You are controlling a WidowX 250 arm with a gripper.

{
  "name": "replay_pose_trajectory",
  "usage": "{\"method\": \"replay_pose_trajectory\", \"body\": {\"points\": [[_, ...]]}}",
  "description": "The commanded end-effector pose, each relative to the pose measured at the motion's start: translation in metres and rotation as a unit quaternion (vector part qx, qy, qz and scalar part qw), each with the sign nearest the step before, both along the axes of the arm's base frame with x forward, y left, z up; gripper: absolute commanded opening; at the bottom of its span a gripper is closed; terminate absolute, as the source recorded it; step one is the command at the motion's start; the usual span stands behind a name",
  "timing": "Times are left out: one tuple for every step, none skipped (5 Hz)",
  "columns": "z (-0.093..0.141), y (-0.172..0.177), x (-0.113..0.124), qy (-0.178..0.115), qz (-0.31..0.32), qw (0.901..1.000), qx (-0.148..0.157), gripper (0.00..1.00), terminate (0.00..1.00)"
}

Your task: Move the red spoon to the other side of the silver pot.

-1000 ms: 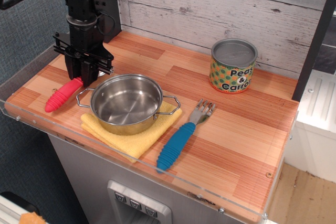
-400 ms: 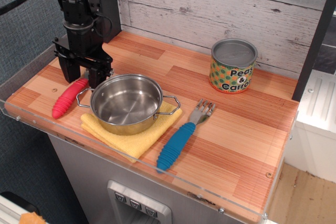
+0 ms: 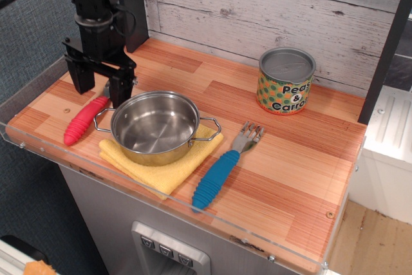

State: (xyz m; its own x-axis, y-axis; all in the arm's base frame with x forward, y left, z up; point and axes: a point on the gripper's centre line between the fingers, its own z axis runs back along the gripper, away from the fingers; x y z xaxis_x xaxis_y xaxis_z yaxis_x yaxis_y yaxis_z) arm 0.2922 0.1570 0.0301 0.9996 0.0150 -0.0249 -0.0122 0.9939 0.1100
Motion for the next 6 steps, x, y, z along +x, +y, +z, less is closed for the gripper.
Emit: {"method": "replay_pose_trajectory", "body": {"points": [[0.062,-0.002,0.014,-0.063,0.020,0.9975,0.026,1.00,0.00],[0.074,-0.013,0.021,-0.068,0.035,0.9966,0.031,1.00,0.00],[0.080,-0.033,0.034,-0.078,0.032,0.9958,0.037,1.00,0.00],[0.089,-0.059,0.046,-0.098,0.025,0.9942,0.037,1.00,0.00],[0.096,-0.081,0.056,-0.119,0.019,0.9918,0.041,1.00,0.00],[0.096,-0.098,0.066,-0.121,0.011,0.9916,0.046,1.00,1.00]]}}
